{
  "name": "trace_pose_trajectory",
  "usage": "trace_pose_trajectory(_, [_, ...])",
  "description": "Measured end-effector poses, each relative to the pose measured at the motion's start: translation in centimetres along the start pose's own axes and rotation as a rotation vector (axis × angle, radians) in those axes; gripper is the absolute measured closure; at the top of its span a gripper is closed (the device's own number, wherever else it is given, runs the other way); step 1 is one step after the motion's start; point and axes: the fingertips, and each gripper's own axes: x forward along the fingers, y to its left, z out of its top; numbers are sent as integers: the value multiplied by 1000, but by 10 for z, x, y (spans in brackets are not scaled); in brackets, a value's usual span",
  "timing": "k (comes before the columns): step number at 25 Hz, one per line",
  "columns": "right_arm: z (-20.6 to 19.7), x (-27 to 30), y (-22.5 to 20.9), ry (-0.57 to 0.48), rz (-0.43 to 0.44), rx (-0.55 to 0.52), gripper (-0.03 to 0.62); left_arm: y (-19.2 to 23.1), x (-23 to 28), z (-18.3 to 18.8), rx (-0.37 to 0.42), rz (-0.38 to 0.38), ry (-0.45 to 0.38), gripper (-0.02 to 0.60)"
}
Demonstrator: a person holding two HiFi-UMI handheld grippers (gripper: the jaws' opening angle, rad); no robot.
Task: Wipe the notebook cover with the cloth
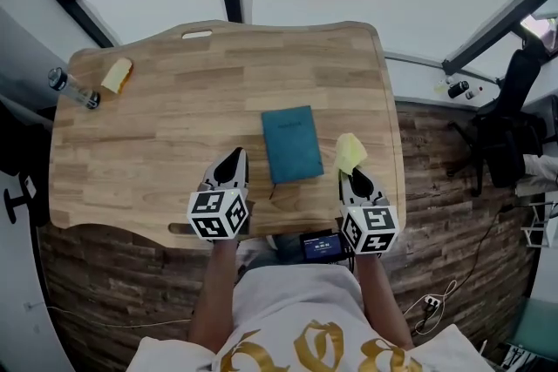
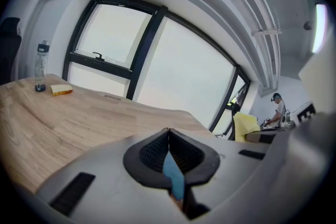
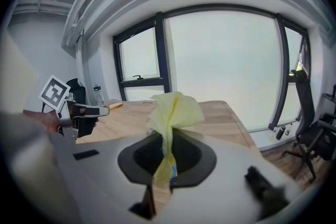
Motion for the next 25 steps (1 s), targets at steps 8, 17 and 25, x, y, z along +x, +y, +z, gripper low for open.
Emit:
trace_pose_trajectory(8, [-1,23,9,37,78,26,556,4,15,-18,-14,-23,88,571])
trace_pose_trajectory(17, [-8,50,18,77,184,61,556,13,37,-41,-33,-28,175,571])
trace_pose_trajectory(25, [-18,84,13,137,198,-4,556,19,72,-69,-35,-30,291,442])
